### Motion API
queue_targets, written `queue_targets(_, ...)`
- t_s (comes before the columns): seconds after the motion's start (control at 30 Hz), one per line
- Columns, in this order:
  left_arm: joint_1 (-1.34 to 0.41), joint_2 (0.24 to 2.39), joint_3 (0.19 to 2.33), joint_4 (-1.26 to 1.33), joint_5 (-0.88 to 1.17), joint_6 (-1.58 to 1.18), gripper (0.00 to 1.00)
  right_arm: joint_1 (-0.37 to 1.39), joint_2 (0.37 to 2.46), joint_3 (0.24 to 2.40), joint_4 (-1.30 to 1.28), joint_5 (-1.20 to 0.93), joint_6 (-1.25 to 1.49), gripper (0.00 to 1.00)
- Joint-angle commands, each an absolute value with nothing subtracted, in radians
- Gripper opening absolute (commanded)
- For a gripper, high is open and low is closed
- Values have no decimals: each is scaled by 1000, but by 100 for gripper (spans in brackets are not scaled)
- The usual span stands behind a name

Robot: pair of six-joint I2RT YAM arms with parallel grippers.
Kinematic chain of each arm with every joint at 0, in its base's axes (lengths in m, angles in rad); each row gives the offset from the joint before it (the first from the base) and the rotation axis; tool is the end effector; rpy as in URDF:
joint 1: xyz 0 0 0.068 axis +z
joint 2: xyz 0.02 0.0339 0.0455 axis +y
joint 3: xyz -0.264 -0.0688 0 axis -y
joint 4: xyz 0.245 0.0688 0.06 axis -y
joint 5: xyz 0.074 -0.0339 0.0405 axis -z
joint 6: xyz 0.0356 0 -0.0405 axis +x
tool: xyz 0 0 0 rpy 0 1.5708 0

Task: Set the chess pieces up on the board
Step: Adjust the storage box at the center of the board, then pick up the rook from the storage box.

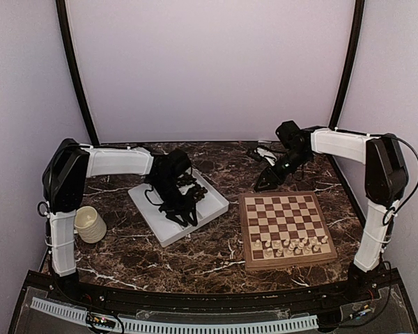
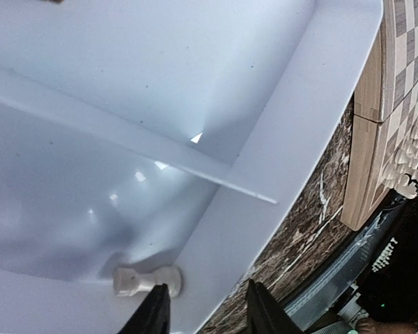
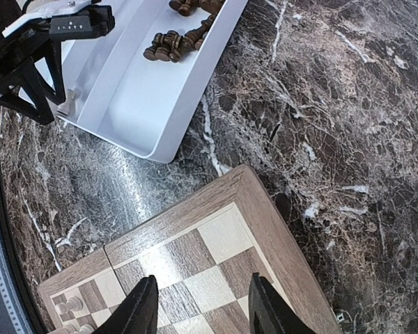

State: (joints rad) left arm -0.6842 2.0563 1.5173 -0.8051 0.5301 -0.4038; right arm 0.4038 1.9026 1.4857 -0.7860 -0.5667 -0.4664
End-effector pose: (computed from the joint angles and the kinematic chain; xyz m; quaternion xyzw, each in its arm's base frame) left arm 0.3046 -0.2717 0.1707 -0.1633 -0.9453 0.2792 0.0413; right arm 0.3527 0.1715 0.2217 -0.4442 0.8344 0.2692 0.1841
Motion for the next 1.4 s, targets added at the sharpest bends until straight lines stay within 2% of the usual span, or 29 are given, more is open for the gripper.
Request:
queue_targets(0.0, -675, 1941, 1633, -876, 406, -338, 43, 422, 1882, 1512, -788, -544, -492, 45)
queue_targets(0.1, -642, 1885, 1713, -834, 329, -343, 52, 422, 1867, 1511, -797, -536, -498, 45)
queue_targets(0.27, -561, 1897, 1786, -919, 192, -457, 55, 420, 1857, 1514, -794, -554, -494, 45)
queue_targets(0.47, -556, 1949, 1807, -941, 348, -404, 45, 421, 1850, 1530, -791, -539, -504, 45)
queue_targets(0.67, -604, 1993, 1775, -1030, 319, -336, 37, 420, 1850, 1525, -794, -533, -514, 45)
queue_targets(0.87, -610, 2022, 1767, -1015, 201, -385, 41, 420, 1849, 1512, -792, -542, -511, 45)
queue_targets(1.07, -629, 2087, 1803, -1026, 275, -367, 37, 420, 1841, 1494, -787, -541, -512, 45)
queue_targets(1.37, -698, 2085, 1654, -965, 373, -318, 36, 420, 1832, 1482, -794, -529, -521, 45)
